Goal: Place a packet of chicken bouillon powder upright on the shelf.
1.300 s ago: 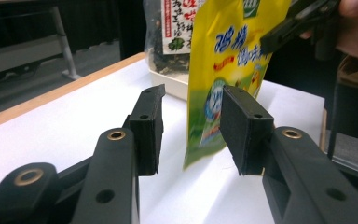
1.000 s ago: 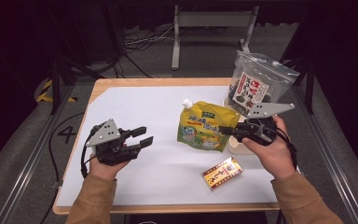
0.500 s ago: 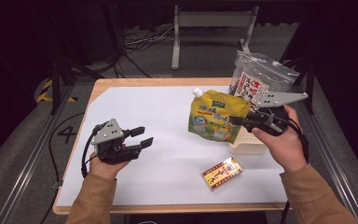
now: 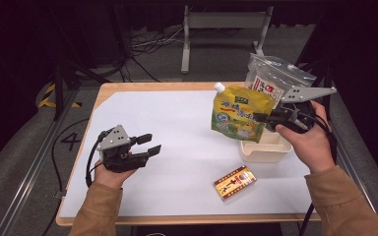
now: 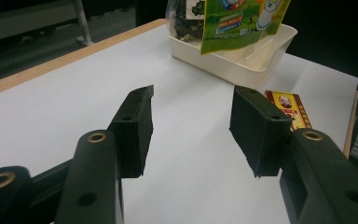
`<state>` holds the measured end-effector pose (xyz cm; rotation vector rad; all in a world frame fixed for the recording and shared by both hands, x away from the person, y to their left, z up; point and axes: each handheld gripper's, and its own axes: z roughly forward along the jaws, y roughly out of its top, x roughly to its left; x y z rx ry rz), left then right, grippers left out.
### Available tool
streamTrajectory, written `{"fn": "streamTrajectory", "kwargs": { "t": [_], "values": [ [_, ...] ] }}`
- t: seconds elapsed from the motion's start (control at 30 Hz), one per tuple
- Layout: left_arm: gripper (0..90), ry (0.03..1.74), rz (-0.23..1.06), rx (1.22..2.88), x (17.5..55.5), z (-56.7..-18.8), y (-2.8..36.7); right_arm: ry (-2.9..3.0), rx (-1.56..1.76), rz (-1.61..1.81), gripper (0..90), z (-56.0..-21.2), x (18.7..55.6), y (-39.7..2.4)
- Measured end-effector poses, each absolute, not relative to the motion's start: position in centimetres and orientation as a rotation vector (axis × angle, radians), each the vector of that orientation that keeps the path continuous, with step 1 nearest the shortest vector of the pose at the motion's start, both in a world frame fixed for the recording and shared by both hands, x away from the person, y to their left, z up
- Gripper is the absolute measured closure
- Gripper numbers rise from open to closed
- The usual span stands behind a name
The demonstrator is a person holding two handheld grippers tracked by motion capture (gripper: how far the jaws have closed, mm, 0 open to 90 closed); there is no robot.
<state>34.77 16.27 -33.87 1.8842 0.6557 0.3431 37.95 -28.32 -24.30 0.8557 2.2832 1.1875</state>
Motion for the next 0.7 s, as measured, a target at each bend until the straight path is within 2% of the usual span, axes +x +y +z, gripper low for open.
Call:
{"fn": "streamTrajectory", "kwargs": {
  "t": [0.7],
  "values": [
    [49.2, 0.665, 0.319, 1.902, 35.1, -34.2, 16.2, 2.254, 0.936, 1.077, 84.1, -23.7, 38.2, -32.1]
  ]
}}
